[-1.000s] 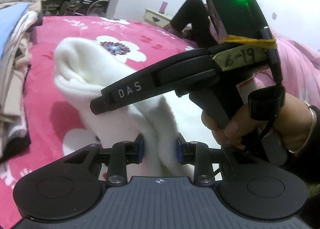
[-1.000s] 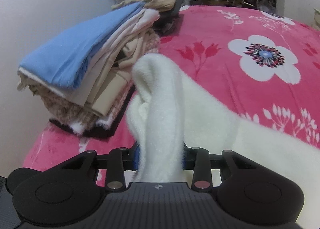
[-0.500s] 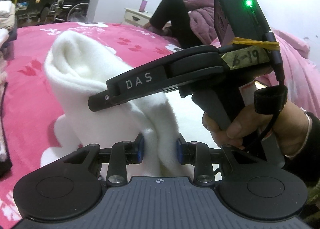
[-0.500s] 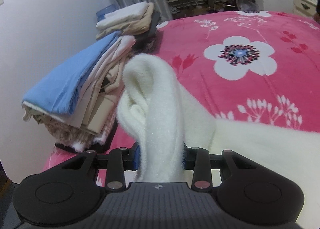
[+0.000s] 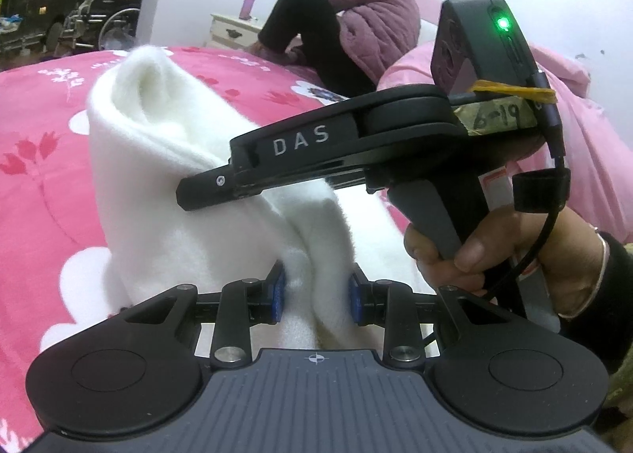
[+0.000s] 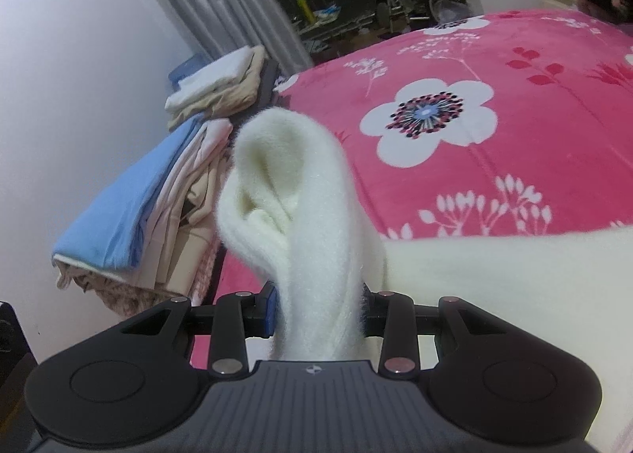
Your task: Fold clothes
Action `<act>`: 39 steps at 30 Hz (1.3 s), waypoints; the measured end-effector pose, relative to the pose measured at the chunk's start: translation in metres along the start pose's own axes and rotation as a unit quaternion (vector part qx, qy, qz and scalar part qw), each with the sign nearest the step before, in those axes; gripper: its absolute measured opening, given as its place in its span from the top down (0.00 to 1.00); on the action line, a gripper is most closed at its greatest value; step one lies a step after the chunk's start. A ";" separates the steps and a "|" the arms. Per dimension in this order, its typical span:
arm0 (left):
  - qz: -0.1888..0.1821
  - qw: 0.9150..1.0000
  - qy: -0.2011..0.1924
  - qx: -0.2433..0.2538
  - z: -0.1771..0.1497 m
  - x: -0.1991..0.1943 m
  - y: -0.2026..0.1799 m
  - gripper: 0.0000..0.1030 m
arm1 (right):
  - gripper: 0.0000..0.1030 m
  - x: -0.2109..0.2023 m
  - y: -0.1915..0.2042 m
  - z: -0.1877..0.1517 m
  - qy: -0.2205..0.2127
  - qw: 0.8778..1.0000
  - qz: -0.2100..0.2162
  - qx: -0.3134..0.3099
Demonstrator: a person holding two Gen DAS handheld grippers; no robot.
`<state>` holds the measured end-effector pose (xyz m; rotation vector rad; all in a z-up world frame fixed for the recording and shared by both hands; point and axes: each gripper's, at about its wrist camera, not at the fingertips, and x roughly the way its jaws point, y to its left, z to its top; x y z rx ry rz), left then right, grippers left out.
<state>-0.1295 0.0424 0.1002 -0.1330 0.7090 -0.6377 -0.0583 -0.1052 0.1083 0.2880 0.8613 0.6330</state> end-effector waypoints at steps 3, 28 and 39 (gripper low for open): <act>-0.005 1.000 0.004 0.007 0.001 0.003 -0.004 0.71 | 0.63 -0.006 -0.011 -0.002 -0.010 1.000 0.006 0.019; -0.030 0.998 0.032 0.033 0.005 0.026 -0.024 0.71 | 0.63 -0.038 -0.069 -0.025 -0.070 0.990 0.034 0.122; -0.037 0.998 0.037 0.031 0.006 0.028 -0.025 0.70 | 0.63 -0.043 -0.076 -0.028 -0.077 0.987 0.033 0.135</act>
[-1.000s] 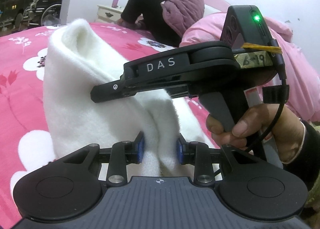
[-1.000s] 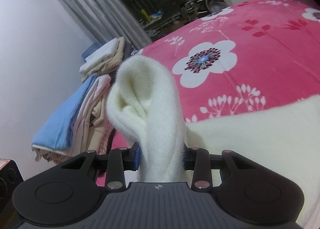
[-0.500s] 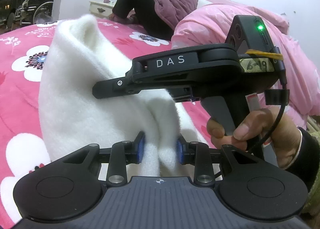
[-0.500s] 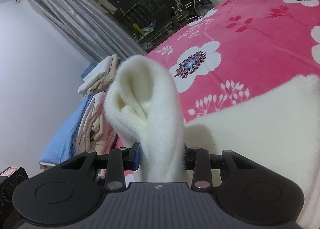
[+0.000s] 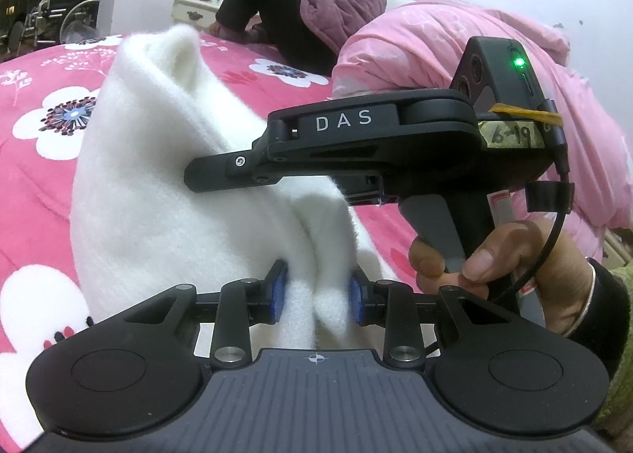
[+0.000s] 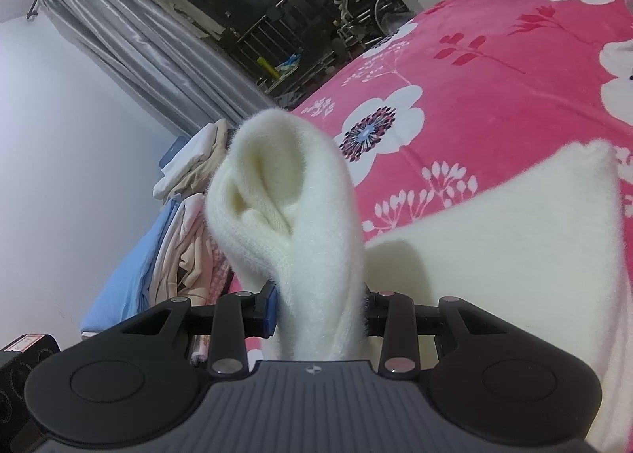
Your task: Fold clothes
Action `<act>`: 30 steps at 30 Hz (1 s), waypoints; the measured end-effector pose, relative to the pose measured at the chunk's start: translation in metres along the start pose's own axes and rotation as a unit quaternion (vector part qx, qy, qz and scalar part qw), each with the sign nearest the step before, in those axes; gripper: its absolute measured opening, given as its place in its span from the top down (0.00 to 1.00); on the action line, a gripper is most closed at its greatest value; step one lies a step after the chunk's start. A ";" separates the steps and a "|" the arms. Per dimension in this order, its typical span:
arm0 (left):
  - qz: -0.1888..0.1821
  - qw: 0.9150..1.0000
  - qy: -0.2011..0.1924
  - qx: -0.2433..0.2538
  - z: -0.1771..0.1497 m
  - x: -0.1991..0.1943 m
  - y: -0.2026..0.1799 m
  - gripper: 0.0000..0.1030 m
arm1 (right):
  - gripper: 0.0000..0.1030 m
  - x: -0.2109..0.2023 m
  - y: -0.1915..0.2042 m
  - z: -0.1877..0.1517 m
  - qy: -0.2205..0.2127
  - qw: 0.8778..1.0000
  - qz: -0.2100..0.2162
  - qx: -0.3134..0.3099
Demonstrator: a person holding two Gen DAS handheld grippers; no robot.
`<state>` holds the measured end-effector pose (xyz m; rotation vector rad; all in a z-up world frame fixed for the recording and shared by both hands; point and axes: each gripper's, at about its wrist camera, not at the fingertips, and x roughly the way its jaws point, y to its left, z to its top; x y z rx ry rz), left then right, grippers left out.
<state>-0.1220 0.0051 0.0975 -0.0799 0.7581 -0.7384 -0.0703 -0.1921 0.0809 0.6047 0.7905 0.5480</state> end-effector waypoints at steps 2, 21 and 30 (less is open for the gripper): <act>-0.001 1.000 0.000 -0.001 -0.001 -0.001 0.001 0.70 | 0.63 0.000 0.000 0.000 -0.001 1.000 0.000 0.001; -0.041 0.999 0.008 0.022 0.009 0.019 -0.015 0.70 | 0.63 -0.030 -0.023 -0.005 -0.044 0.998 -0.007 0.055; -0.066 0.997 0.024 0.033 0.012 0.041 -0.025 0.70 | 0.63 -0.050 -0.062 -0.008 -0.070 0.989 -0.004 0.130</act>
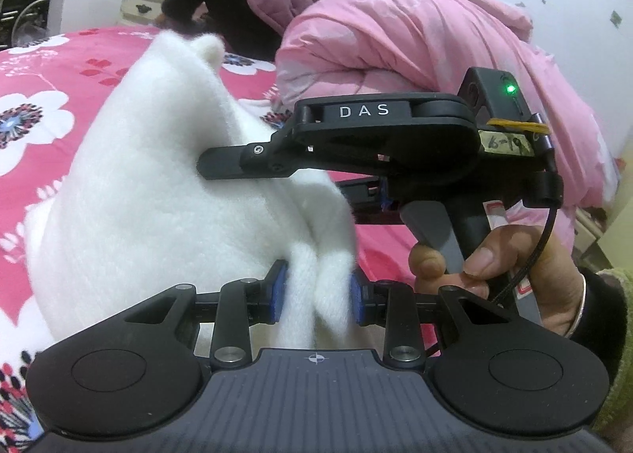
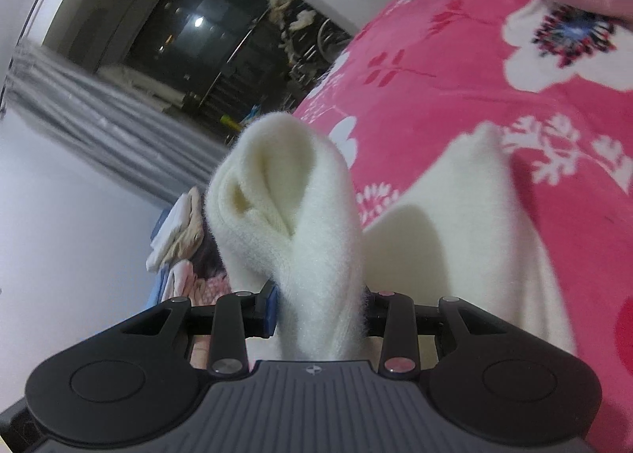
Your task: Fold clothes
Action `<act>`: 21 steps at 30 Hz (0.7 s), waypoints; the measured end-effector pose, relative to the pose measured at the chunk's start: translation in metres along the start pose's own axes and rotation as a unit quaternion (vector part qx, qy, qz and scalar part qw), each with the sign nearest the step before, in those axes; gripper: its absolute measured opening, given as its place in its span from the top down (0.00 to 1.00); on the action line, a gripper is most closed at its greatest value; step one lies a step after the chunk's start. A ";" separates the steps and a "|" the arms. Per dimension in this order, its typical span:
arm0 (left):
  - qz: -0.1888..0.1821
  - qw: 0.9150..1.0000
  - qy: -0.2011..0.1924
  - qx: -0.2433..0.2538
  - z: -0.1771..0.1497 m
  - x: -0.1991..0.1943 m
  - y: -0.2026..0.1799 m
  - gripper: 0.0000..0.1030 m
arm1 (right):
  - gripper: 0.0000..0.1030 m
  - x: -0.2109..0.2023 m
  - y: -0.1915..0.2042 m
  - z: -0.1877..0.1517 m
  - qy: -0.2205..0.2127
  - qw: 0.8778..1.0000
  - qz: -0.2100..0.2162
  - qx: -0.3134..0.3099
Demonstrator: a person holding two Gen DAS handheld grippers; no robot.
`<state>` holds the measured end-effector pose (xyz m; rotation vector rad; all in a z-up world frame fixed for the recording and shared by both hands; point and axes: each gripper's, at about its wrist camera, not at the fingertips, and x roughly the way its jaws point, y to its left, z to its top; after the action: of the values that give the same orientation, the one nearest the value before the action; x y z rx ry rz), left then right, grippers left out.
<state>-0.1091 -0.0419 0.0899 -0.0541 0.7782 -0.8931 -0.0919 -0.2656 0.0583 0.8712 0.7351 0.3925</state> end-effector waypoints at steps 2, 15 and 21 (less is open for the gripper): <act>-0.003 1.000 0.003 0.002 0.001 0.004 -0.002 0.70 | 0.63 -0.003 -0.006 0.001 -0.004 1.000 0.000 0.012; -0.014 1.000 0.021 0.005 0.006 0.027 -0.006 0.69 | 0.63 -0.012 -0.044 0.004 -0.017 0.996 0.004 0.085; -0.022 0.999 0.035 -0.012 0.010 0.032 -0.006 0.64 | 0.63 -0.008 -0.063 0.005 -0.019 0.992 0.007 0.125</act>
<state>-0.0948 -0.0712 0.0809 -0.0609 0.8553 -0.9322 -0.0926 -0.3109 0.0139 1.1172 0.7536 0.2999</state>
